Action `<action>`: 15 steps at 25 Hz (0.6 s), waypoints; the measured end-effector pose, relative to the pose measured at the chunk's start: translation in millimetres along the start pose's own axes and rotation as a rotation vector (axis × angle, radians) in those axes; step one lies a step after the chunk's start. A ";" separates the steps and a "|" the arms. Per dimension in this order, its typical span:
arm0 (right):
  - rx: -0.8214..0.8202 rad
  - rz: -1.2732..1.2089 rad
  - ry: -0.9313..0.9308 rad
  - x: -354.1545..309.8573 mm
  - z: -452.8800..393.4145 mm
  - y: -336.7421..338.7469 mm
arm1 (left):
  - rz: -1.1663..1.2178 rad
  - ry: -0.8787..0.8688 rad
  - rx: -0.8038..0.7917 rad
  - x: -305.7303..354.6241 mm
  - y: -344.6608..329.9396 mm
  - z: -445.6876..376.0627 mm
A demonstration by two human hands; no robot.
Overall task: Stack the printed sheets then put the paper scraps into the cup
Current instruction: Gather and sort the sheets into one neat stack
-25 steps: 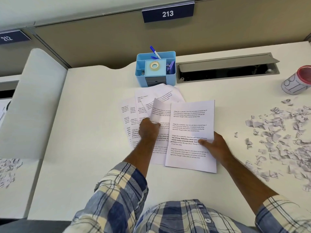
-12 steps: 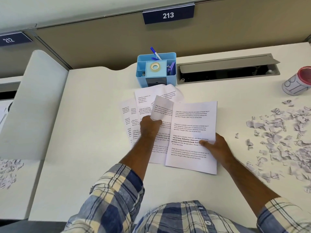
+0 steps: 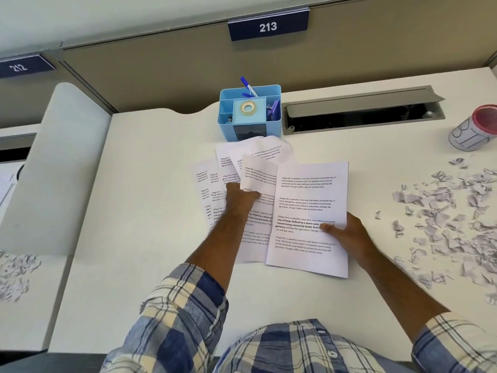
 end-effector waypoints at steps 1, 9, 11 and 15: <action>-0.019 -0.013 -0.001 0.2 2.1 1.4 | 0.000 -0.001 0.006 -1.1 3.8 0.5; -0.095 -0.111 0.082 1.7 23.5 15.8 | 0.035 -0.049 0.011 -27.5 45.2 13.0; -0.094 -0.106 0.110 -1.9 29.0 21.3 | 0.075 -0.059 0.028 -31.7 58.4 21.3; -0.081 -0.093 0.137 -12.4 44.7 31.4 | 0.147 -0.103 0.055 -35.4 90.6 41.2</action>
Point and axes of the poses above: each hand's wrist, its own z-axis away from the middle knuckle, its own y-axis out of the back of the hand, x = y × z, the point moved 4 cm from there along -z, towards the middle knuckle, and after that the axes turned 14 degrees about -y, right-handed, at the moved point
